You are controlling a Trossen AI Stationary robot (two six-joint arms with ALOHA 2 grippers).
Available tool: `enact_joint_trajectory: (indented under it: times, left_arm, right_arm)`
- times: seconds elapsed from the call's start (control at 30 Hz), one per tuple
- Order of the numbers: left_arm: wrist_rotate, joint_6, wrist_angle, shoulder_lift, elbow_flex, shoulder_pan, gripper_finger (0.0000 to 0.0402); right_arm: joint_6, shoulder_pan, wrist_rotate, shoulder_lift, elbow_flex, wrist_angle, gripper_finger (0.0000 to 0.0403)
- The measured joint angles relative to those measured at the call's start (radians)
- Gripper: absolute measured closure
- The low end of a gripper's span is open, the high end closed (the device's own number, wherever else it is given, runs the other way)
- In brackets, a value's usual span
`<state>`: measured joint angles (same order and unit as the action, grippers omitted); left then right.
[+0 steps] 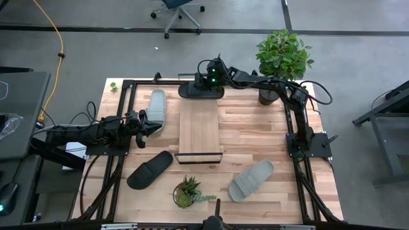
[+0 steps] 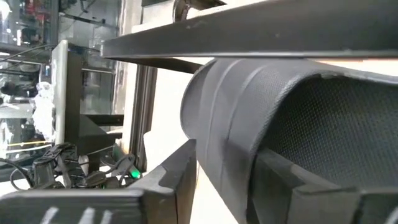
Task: Pick and place slides into the shelf
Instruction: Put the right black slipper slide on the shelf
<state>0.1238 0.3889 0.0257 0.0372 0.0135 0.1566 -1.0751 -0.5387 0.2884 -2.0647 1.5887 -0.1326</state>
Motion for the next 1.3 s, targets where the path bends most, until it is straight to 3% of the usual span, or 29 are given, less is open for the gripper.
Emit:
enact_joint_trajectory:
  times: [1.3]
  left_arm:
    - [-0.012,0.001,-0.001,0.000,0.000,0.000,0.0401]
  right_arm:
    - [0.070,0.029,-0.049,0.001,0.000,-0.045,0.0281]
